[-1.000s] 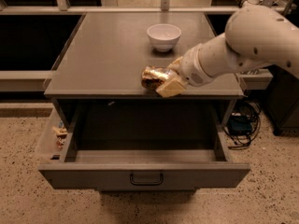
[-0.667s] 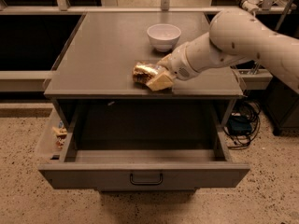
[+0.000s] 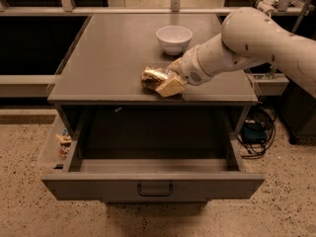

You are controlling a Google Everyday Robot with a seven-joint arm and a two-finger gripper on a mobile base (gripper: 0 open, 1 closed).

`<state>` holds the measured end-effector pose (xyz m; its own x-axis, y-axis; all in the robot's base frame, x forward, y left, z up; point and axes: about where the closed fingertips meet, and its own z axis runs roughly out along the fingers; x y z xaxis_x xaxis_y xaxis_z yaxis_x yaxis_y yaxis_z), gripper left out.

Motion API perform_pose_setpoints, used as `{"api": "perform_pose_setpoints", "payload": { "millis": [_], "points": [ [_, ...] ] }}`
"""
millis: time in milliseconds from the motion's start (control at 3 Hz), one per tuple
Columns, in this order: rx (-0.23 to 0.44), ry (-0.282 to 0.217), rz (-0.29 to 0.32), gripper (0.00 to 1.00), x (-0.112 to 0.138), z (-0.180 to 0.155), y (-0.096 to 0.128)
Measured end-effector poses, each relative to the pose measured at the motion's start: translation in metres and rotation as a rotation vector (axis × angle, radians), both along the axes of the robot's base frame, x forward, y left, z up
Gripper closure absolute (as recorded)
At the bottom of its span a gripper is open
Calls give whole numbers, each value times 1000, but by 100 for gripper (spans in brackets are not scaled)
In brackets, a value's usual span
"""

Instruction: Pick orange can from top drawer and place on counter

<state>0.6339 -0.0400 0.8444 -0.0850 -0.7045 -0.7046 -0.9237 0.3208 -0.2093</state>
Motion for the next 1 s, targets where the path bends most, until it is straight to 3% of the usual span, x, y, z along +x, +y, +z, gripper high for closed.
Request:
{"api": "perform_pose_setpoints", "payload": {
  "millis": [667, 1000],
  "points": [
    [0, 0, 0, 36, 0, 0, 0],
    [-60, -62, -23, 12, 11, 14, 3]
  ]
}}
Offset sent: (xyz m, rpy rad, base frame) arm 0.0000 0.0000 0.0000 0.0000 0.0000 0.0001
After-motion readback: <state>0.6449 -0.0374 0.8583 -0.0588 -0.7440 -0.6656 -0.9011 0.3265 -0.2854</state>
